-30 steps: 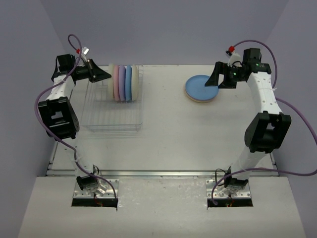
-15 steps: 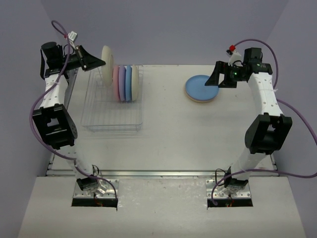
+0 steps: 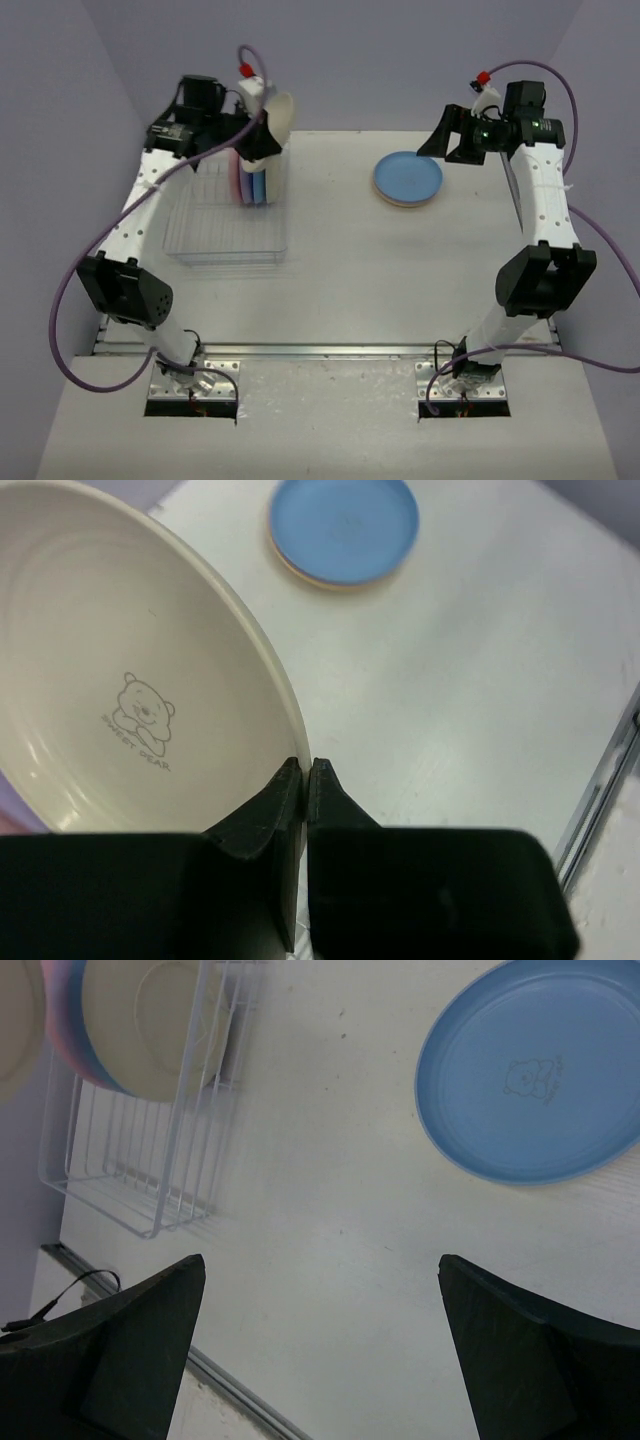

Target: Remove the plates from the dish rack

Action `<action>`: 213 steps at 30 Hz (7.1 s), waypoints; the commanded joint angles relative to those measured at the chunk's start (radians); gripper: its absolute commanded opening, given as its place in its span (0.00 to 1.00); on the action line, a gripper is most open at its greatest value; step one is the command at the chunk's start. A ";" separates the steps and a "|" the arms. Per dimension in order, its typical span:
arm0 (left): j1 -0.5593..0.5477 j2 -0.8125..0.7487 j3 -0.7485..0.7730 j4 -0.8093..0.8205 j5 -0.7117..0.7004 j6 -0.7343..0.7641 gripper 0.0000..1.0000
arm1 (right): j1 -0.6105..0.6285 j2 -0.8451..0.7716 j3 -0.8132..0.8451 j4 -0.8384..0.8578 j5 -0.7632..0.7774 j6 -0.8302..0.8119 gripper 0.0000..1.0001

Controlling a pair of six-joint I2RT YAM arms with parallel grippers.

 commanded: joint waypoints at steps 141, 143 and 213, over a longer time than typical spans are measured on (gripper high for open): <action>0.380 0.305 -0.231 0.400 0.342 -0.470 0.49 | -0.053 -0.117 -0.283 0.116 -0.083 -0.080 0.99; 0.380 0.317 -0.236 0.431 0.361 -0.493 0.42 | -0.053 -0.119 -0.282 0.112 -0.088 -0.080 0.99; -0.437 -0.124 -0.082 -0.017 -0.531 0.021 0.00 | -0.047 -0.236 -0.165 0.061 -0.073 0.030 0.99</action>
